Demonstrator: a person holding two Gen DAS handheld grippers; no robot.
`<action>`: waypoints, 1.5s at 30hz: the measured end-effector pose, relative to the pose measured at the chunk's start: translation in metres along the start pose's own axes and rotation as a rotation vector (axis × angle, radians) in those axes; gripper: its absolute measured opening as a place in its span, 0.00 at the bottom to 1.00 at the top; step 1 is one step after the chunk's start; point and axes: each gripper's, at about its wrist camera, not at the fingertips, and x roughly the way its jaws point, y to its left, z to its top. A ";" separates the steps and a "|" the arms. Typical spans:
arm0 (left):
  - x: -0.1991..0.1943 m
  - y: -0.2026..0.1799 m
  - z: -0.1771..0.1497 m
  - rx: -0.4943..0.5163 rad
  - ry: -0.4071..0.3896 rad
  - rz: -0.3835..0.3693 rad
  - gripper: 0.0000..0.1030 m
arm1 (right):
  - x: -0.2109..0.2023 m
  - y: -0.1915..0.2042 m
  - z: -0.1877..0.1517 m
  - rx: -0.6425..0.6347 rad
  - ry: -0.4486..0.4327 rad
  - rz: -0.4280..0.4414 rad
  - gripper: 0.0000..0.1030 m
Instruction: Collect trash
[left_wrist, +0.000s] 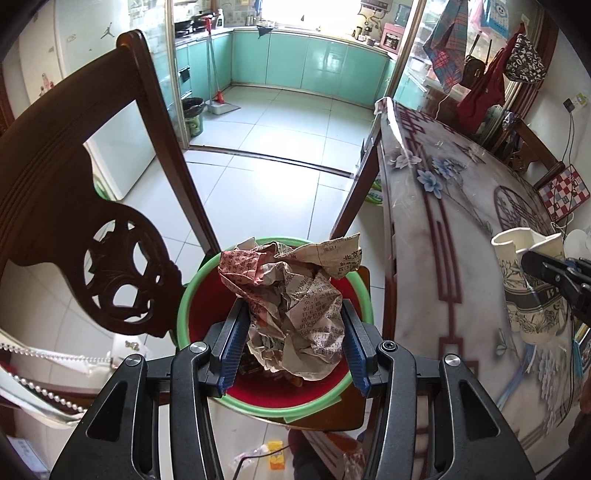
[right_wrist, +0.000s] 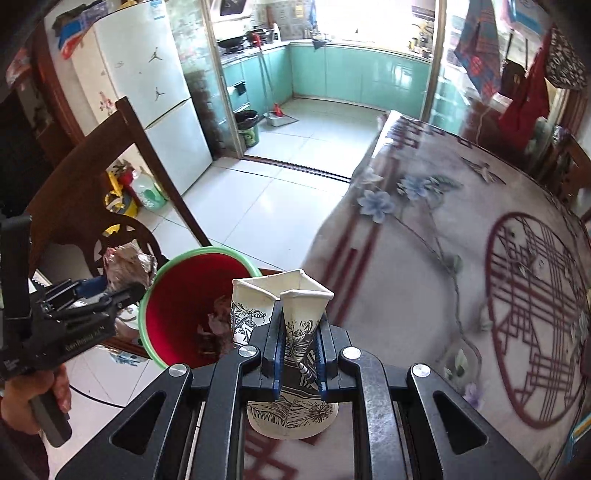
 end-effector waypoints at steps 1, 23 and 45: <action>0.002 0.003 -0.001 -0.003 0.006 0.004 0.46 | 0.002 0.006 0.002 -0.016 -0.002 0.000 0.11; 0.082 0.034 -0.019 -0.111 0.232 0.015 0.56 | 0.077 0.061 0.009 -0.108 0.085 0.089 0.11; 0.019 0.058 -0.005 -0.199 0.031 0.083 0.79 | 0.088 0.077 0.011 -0.152 0.058 0.183 0.51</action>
